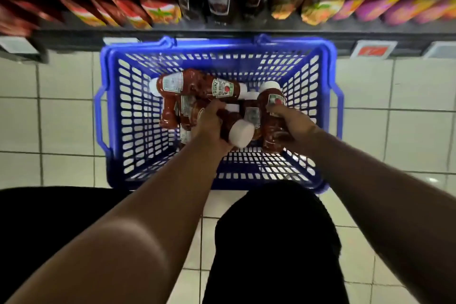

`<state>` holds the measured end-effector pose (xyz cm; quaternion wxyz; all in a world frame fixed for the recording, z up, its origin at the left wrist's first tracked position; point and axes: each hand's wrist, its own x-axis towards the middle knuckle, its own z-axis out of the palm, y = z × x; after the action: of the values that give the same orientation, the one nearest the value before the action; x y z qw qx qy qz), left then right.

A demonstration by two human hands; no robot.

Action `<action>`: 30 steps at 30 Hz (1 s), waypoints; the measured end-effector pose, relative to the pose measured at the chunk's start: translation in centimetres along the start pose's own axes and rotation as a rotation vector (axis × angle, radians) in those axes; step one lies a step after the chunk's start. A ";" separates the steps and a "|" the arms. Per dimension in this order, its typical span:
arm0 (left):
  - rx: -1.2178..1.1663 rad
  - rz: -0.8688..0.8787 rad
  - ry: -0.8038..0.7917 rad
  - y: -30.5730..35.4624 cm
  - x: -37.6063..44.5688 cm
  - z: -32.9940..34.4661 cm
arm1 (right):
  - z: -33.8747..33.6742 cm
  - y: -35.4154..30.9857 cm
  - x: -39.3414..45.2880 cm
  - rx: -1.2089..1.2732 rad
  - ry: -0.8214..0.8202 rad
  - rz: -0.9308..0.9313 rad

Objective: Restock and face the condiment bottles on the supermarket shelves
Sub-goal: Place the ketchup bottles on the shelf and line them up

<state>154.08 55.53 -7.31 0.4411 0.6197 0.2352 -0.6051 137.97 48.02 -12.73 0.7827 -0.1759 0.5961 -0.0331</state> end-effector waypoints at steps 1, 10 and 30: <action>0.021 0.006 -0.013 0.3 -2.4 -0.5 | 0.2 -0.2 -3.0 0.021 -0.037 -0.015; 0.289 0.326 -0.197 9.8 -33.7 5.1 | 6.3 -10.0 -36.0 0.099 -0.193 -0.328; 0.271 1.313 -0.516 28.4 -79.5 15.2 | 16.2 -36.3 -81.0 -0.568 -0.330 -1.252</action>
<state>156.78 48.01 78.10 0.6750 0.5195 -0.3751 -0.3658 135.79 39.03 77.05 0.6205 -0.6859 0.2421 -0.2931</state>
